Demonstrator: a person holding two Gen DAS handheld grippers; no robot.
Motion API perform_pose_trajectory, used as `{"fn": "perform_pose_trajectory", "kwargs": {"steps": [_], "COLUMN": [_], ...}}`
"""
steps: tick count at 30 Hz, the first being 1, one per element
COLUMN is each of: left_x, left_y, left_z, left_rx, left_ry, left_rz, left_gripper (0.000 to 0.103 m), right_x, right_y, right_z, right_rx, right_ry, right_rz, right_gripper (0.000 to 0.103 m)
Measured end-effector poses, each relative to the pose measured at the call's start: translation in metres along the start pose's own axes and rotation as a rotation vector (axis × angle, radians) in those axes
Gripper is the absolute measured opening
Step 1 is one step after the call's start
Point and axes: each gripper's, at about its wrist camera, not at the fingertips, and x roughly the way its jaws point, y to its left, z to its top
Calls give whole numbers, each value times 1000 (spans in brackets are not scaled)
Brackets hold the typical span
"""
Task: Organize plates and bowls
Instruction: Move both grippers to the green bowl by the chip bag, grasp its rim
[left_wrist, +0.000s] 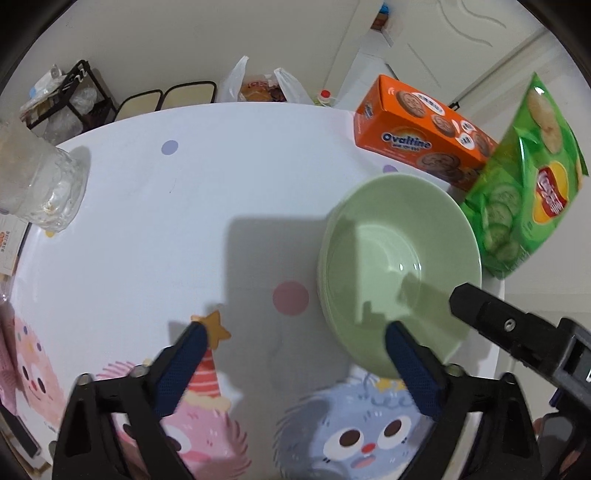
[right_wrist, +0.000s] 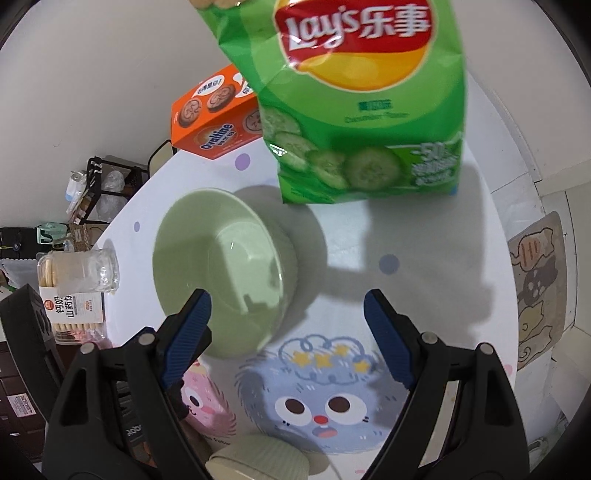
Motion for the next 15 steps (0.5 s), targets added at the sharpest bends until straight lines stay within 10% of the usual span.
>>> {"fn": "perform_pose_trajectory", "kwargs": {"steps": [15], "left_x": [17], "left_y": [-5], "left_z": [12], "left_rx": [20], "left_ry": [38], "left_rz": [-54], "left_gripper": [23], "right_x": [30], "right_y": [22], "right_z": [5], "right_rx": [-93], "right_ry": [48], "right_rz": [-48], "right_gripper": [32]}}
